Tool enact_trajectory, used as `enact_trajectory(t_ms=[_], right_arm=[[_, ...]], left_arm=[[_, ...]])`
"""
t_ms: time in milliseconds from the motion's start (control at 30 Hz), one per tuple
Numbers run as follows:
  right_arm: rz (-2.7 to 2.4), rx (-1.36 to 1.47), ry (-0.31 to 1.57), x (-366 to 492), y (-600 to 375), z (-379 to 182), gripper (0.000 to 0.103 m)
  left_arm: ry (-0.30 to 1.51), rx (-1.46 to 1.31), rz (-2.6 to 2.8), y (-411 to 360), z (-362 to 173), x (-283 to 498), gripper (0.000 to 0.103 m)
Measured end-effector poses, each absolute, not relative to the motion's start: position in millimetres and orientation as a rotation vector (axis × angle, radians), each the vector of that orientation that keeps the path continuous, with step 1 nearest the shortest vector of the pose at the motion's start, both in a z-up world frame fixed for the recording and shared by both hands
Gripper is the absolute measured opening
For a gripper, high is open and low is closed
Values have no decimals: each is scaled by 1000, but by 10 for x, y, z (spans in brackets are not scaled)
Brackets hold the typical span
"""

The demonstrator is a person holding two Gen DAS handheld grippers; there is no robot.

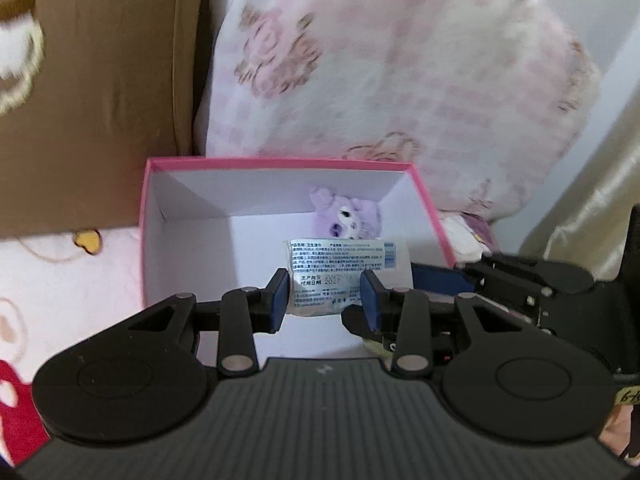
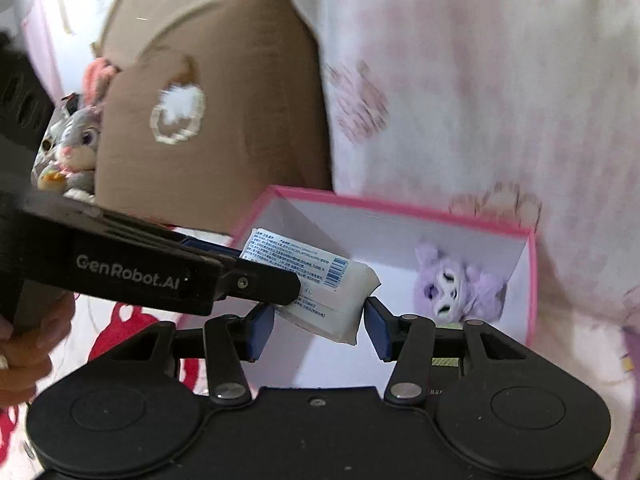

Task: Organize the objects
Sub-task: 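Carry the soap bar with the left gripper into the pink box, then open the left gripper to drop the soap bar in the box, then withdraw the left tool up out of the pink box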

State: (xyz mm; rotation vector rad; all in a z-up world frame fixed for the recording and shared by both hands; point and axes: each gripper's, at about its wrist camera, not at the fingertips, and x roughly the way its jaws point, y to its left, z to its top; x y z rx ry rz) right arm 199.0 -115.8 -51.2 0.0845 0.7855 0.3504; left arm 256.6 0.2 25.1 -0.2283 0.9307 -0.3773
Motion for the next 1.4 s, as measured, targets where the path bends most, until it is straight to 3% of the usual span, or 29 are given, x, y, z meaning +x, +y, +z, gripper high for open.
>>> enact_trajectory(t_ms=[367,633,767,900,967,1400], right_arm=[[267,60,973,2833,-1110,-1158,54],[207,-1,1049,3074,-1010,-1357,54],[194,-12,1081,3146,-966,-1403,54],[151,-38,1112,3166,-905,-1428,55],[131,-61,1093,3098,-870,-1389,60],[228,-12,949,2164,-1078,-734,61]], left_arm=[[1007,-371,-292,72,-577,3305,37],[1046,-426,-256,55,-848,3557,37],[1057,-442,-210,51,-873,3574,38],[1043,-421,-200,78,-800,3537,50],[1034,-398,-202,89,-736,3488,53],[1047,-192,-332,86,-294,2860,56]])
